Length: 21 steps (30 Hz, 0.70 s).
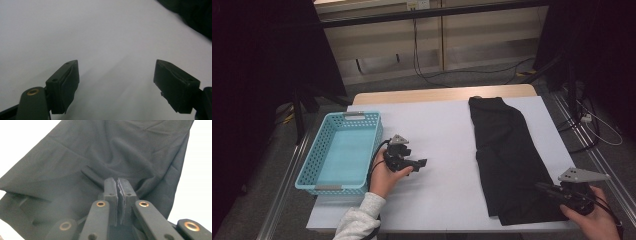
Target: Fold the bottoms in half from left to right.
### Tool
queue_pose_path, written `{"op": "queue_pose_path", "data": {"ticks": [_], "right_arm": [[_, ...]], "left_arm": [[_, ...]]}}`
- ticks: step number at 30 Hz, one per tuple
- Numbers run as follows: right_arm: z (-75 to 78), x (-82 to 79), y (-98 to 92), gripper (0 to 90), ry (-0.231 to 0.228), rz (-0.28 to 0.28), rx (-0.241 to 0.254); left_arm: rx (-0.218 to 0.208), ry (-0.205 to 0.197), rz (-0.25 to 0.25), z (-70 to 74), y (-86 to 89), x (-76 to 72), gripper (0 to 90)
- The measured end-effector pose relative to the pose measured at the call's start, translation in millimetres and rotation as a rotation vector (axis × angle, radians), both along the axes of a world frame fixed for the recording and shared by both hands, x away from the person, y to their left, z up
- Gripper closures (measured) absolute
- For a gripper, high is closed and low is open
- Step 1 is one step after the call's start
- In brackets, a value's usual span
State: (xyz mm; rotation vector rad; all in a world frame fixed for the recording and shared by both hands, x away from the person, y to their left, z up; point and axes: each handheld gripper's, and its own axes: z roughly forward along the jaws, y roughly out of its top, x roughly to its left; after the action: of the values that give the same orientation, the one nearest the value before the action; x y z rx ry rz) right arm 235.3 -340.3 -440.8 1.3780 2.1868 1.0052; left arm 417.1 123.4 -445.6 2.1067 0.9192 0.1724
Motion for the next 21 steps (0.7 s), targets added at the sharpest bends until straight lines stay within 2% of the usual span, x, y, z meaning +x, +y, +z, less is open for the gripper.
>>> {"op": "queue_pose_path", "data": {"ticks": [7,13,16,21], "right_arm": [[-0.7,1.4,0.8,82.8,0.000,-0.007,0.008],[1.1,1.7,2.9,80.7,-0.016,-0.007,-0.005],[1.8,2.1,4.9,77.5,-0.024,-0.012,-0.005],[3.7,4.3,12.0,67.1,-0.042,-0.016,-0.008]], "left_arm": [[0.017,-0.010,-0.007,1.4,2.6,0.6,18.1],[0.021,-0.012,-0.009,1.6,2.2,0.3,17.8],[0.021,-0.013,-0.006,0.9,1.8,0.2,17.8],[0.025,-0.009,-0.010,0.5,2.1,0.3,17.8]]}}
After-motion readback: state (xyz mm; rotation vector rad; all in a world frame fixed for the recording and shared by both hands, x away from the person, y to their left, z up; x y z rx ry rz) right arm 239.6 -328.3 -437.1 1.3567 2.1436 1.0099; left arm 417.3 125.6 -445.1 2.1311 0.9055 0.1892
